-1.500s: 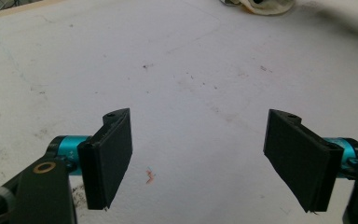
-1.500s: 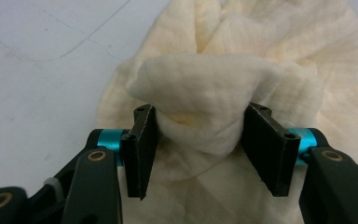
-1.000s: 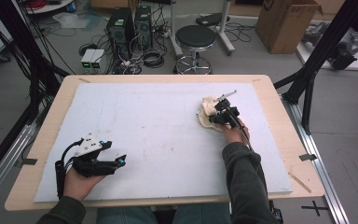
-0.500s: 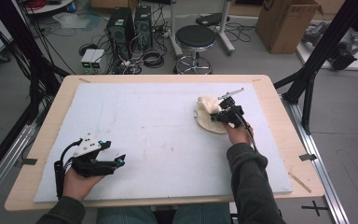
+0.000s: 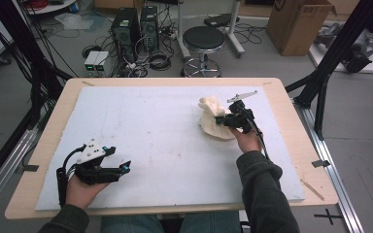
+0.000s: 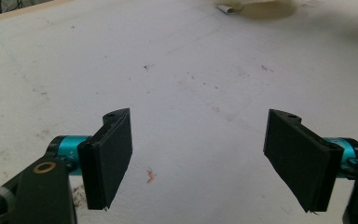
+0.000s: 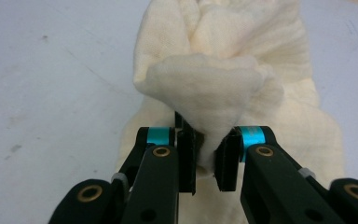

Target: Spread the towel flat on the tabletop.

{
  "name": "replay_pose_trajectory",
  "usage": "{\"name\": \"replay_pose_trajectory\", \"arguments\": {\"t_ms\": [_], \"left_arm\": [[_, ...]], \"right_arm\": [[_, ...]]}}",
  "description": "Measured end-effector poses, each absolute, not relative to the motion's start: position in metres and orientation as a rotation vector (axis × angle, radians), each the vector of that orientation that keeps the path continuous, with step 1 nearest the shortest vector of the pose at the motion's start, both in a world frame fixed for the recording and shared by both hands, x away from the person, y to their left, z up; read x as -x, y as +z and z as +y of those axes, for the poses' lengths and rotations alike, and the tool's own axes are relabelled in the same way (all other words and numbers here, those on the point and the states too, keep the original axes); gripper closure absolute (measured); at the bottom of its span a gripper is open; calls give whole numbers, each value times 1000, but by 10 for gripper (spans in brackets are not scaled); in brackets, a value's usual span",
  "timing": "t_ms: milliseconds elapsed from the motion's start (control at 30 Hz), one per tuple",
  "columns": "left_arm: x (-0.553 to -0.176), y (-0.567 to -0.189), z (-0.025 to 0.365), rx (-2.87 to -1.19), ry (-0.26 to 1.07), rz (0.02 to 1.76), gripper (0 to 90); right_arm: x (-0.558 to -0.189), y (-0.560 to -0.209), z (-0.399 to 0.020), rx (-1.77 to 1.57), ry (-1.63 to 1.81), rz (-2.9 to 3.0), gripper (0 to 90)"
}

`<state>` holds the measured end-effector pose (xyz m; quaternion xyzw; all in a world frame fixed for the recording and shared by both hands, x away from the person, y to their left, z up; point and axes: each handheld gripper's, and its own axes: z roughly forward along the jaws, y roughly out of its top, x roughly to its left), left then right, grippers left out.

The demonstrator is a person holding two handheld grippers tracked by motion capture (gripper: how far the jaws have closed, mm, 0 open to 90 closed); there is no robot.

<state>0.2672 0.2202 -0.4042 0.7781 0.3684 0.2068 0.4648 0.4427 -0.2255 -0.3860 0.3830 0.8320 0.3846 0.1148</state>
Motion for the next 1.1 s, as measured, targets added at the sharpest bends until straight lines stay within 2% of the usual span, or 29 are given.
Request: {"name": "replay_pose_trajectory", "arguments": {"t_ms": [500, 800, 1100], "left_arm": [[-266, -404, 219, -1911, 511, 894, 242], [-265, -403, 219, -1901, 515, 887, 242], [-265, -402, 218, -1901, 516, 877, 242]], "right_arm": [[-409, -362, -201, -993, 1214, 2475, 821], [-384, -346, -168, -874, 1293, 2517, 821], [-376, -352, -135, -826, 1326, 2573, 818]]}}
